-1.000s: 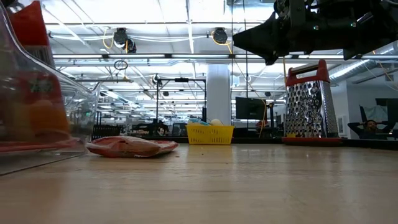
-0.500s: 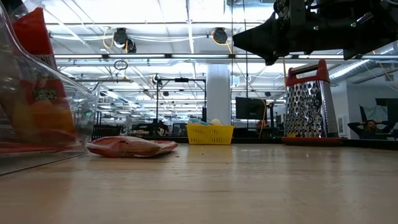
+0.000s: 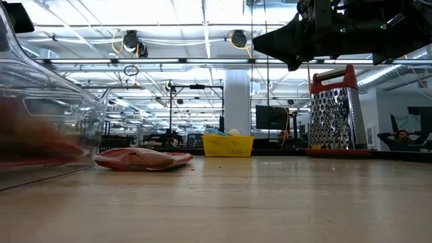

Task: Pick & Place Food Item
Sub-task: Put the top red popcorn bag into the transparent bin, then put the red popcorn bag into the transparent bin

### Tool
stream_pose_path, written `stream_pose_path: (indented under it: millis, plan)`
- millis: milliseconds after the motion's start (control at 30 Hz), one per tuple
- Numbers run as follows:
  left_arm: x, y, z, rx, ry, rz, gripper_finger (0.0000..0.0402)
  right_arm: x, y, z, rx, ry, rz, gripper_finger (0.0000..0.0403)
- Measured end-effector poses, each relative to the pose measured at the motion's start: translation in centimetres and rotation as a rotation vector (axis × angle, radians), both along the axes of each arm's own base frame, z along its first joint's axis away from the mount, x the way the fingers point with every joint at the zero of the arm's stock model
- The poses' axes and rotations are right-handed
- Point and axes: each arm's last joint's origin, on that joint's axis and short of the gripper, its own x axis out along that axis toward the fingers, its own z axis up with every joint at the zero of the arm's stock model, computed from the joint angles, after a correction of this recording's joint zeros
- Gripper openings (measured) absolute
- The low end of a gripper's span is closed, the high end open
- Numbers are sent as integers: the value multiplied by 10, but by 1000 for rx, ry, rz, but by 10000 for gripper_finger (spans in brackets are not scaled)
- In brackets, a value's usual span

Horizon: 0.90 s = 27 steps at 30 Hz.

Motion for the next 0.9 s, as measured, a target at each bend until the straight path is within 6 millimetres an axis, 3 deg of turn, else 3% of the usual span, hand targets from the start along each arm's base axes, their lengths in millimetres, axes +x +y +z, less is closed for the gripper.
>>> stream_pose_path:
  millis: [300, 500, 633, 900]
  plan:
    - [3, -2, 2, 8, -47, -61, 239, 0, 0, 0, 0, 0, 0, 77]
    - [16, -5, 30, 214, -473, -240, 239, 0, 0, 0, 8, -1, 0, 77]
    - [16, 7, 42, 315, -601, -269, 239, 0, 0, 0, 37, -3, -1, 77]
    - [20, 48, 13, 297, -651, -79, 239, 0, 0, 0, 32, 0, -2, 77]
